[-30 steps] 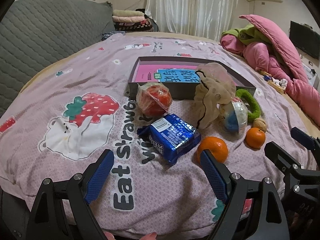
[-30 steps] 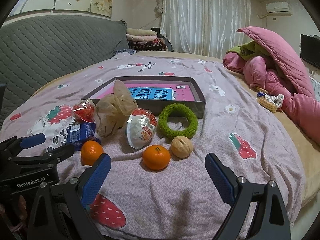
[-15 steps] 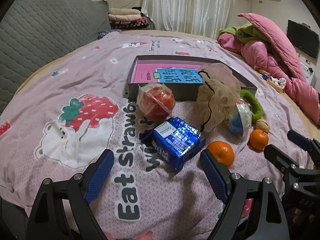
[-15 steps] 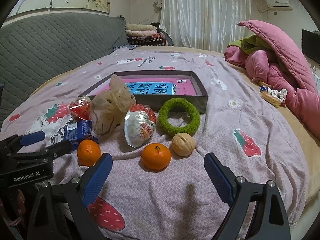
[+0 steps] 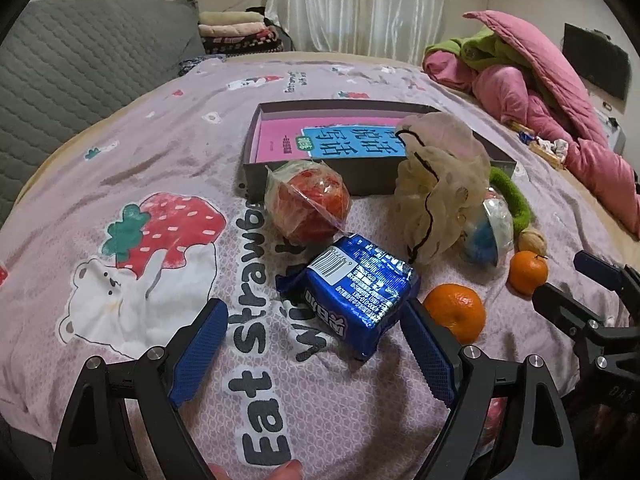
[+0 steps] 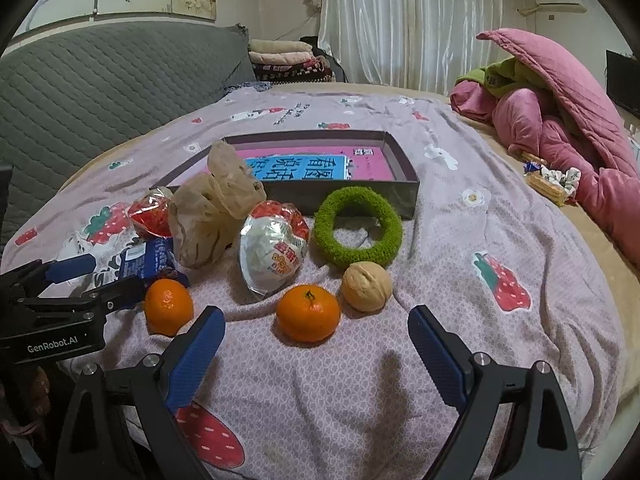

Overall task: Organize objects
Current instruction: 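Close the left gripper on the blue snack packet while the right gripper closes on a mandarin orange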

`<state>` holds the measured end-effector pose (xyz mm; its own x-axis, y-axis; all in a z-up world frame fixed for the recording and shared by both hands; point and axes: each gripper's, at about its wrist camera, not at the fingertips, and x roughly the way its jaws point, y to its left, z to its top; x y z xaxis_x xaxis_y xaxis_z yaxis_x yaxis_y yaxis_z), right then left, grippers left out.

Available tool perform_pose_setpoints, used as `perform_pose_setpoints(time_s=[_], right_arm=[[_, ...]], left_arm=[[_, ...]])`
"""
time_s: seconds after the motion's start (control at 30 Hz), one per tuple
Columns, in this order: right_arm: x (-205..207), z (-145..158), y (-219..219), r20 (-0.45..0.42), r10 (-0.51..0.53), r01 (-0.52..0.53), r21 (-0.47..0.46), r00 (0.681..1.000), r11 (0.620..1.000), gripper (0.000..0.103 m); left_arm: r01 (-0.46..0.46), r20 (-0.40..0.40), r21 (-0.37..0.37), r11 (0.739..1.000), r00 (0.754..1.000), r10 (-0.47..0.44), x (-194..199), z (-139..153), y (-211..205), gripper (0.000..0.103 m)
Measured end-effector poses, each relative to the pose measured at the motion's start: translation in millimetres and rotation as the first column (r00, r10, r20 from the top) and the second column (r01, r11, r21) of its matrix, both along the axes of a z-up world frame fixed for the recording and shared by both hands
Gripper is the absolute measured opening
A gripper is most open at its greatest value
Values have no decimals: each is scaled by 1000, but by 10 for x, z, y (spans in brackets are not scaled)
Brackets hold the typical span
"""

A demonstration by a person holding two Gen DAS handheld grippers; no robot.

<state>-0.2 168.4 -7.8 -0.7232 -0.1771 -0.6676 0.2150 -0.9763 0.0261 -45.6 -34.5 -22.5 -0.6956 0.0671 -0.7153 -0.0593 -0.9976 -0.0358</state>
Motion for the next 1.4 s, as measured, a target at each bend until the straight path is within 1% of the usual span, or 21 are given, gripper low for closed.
perform_pose_setpoints(time_s=[0.1,0.3,0.47,0.63,0.7,0.8,0.97,1.13,1.3,1.37,1.4], right_arm=[[-27,-20,15,14,-9,9,-3,1000,1000,92],[-103,-74,25,52,-8,9,-18,999,1000,77],[-167,-120,31,83,-8,11,-44,996,999,75],[-228,-159,0,105,2,4,-56,995,998,67],[-259,-176,-6,112,0,7,-60,994,998,67],[-293,-188,-15,115,-4,12,-67,993,998,67],[-327,-206,-47,122,4,5,-68,993,998,61],[-341,-218,-71,123,19,-11,-64,992,998,51],[-347,-225,-58,120,32,-24,-66,992,998,43],[-341,-216,-48,116,34,-26,-72,993,997,38],[-343,-214,-39,115,36,-27,-77,993,997,38]], left_arm=[[4,7,3,1000,1000,-4,-33,-8,4,88],[20,11,9,1000,1000,-20,-95,-9,10,89],[32,27,26,999,999,-33,-167,-29,14,89],[40,38,38,998,998,-42,-214,-54,10,89],[41,43,47,998,998,-43,-240,-60,9,89],[41,47,57,998,998,-44,-276,-71,3,89],[32,56,81,996,998,-37,-338,-87,1,89],[30,66,112,993,997,-38,-406,-108,-12,89],[24,71,134,991,997,-34,-451,-130,-12,89],[18,72,138,990,997,-28,-468,-135,-5,89],[17,72,137,990,997,-27,-472,-137,5,89]])
